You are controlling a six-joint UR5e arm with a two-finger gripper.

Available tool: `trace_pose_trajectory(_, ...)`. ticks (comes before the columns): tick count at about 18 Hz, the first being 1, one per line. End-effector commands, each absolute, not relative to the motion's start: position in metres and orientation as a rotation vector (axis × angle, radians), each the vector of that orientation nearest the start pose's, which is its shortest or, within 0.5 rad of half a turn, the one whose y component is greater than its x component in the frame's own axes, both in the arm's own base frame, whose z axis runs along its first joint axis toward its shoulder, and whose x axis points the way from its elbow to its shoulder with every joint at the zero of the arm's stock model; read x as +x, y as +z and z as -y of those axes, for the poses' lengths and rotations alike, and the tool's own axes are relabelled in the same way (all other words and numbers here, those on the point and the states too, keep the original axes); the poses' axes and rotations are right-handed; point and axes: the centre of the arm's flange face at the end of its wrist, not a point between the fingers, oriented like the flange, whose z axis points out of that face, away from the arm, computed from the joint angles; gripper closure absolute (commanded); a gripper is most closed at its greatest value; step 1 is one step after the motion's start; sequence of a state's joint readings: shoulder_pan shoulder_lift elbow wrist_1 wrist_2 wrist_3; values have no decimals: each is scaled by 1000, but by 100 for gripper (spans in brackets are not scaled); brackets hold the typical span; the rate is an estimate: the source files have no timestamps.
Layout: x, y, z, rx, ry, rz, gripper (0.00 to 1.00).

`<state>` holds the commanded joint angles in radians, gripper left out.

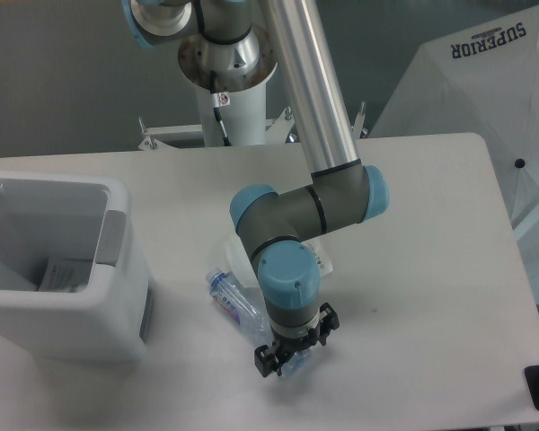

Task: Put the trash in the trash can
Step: 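Align the gripper over the bottle and close on its middle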

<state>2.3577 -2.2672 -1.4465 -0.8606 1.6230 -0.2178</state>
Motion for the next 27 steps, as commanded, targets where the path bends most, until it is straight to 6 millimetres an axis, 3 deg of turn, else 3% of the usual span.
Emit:
trace_pose_trajectory(3,-415,191,-595,-2646,134,1460,2)
trace_pose_trajectory(14,-404,191,-599,-2660,129,1438,33)
trace_pose_trajectory(25,-403,202,-599,-2648,133,1429,37)
trace_pose_trajectory(27,-404,231,-599,-2609,149,1410,36)
